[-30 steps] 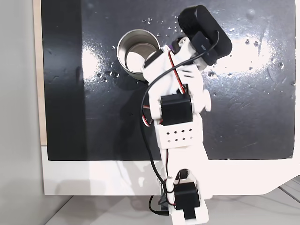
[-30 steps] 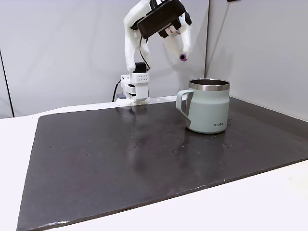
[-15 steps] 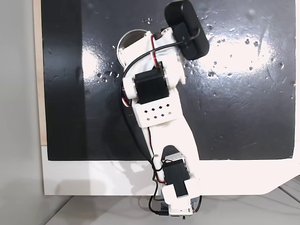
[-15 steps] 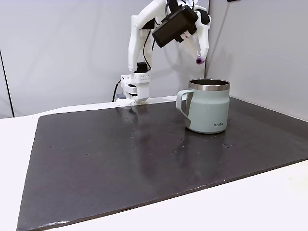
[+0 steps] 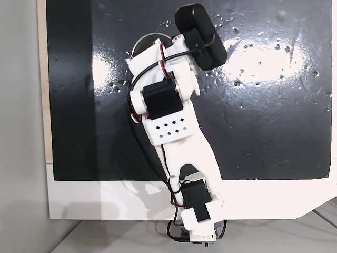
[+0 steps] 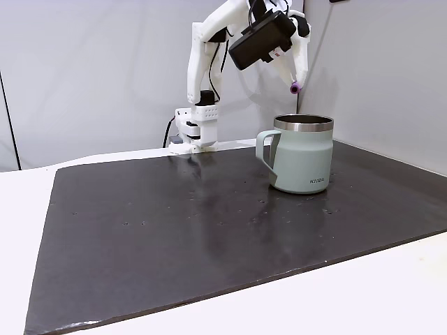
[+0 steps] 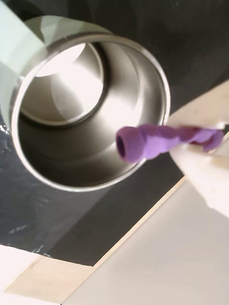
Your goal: Grasp a pengrip and put it in the cup.
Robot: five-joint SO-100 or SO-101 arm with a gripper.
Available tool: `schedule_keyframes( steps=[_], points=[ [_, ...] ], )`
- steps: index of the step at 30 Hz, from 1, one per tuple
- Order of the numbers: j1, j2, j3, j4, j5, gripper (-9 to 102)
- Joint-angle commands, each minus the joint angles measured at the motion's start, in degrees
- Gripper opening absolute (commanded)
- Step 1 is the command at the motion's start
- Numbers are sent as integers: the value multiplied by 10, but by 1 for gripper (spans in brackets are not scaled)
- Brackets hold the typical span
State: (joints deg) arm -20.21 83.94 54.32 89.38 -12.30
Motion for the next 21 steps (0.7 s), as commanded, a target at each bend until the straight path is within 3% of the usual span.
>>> schedule_keyframes(
  steps=[1, 5, 21],
  points=[
    [11, 11, -17, -17, -6, 16],
    [11, 12, -18, -14, -11, 26],
    [11, 17, -18, -7, -23, 26]
  ],
)
